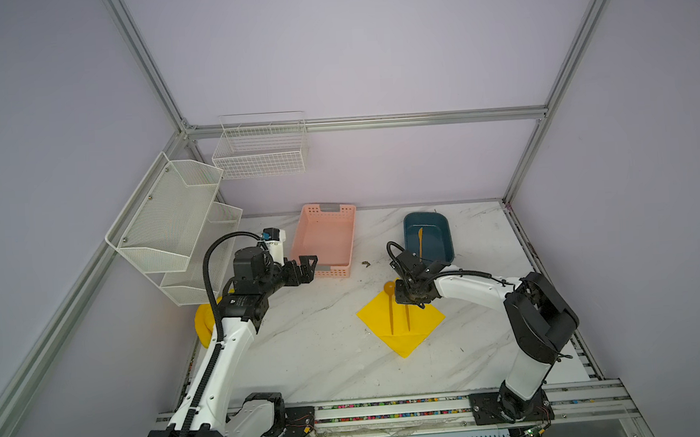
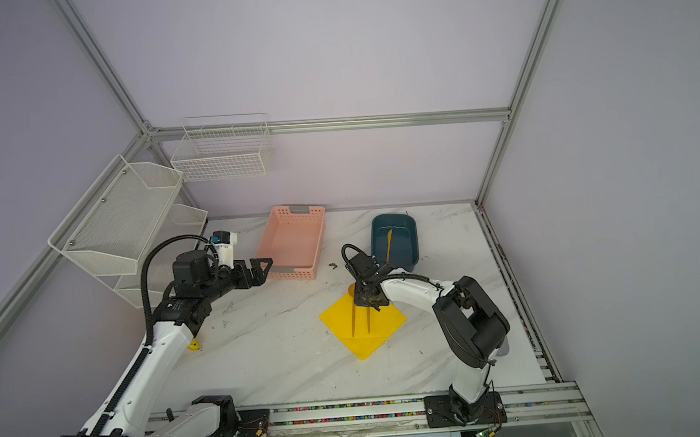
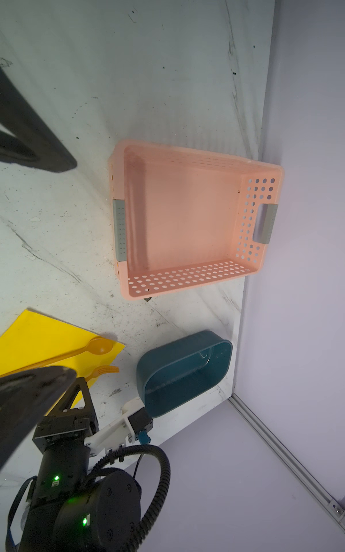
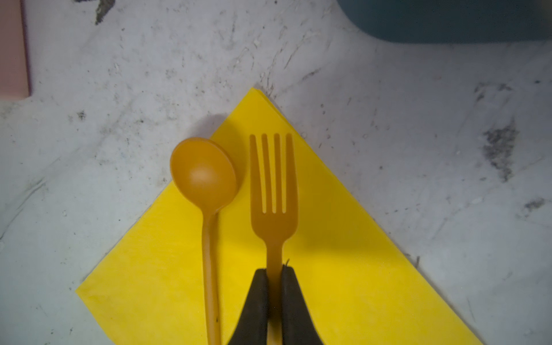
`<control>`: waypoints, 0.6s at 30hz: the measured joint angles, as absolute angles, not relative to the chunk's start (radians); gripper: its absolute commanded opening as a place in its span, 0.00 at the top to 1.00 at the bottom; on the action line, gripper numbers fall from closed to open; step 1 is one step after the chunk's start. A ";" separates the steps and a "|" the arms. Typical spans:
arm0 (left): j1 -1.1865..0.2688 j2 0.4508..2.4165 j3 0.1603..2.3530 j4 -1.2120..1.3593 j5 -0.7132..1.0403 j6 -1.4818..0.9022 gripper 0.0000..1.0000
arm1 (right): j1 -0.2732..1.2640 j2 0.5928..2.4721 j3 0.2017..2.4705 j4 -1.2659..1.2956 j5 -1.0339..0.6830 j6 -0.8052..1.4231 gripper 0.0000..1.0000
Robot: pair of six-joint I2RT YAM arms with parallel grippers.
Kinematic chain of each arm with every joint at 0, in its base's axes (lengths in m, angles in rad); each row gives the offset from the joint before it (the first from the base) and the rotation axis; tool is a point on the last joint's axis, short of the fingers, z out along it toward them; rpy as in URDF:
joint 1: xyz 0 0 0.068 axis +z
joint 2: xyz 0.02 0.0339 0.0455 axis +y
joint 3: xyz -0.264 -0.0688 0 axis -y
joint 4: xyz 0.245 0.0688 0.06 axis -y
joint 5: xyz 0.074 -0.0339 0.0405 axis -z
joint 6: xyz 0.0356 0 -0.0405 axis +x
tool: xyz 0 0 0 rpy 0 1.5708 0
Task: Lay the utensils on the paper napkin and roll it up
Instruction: 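Lower the fork onto the napkin beside the spoon with the right gripper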
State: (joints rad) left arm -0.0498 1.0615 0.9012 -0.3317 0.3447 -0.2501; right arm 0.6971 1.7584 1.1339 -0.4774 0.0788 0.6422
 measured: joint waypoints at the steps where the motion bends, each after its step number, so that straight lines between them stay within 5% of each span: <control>1: -0.050 1.061 0.901 -0.332 0.345 -0.250 0.00 | 0.697 1.763 1.137 -0.477 0.080 0.642 0.89; 18: -0.048 1.061 0.901 -0.332 0.345 -0.245 0.00 | 0.697 1.816 1.188 -0.475 0.085 0.638 0.89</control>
State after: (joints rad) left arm -0.0479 1.0615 0.9012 -0.3317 0.3447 -0.2447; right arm 0.6971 1.8156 1.1877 -0.4751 0.0853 0.6384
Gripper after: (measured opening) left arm 0.995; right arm 0.110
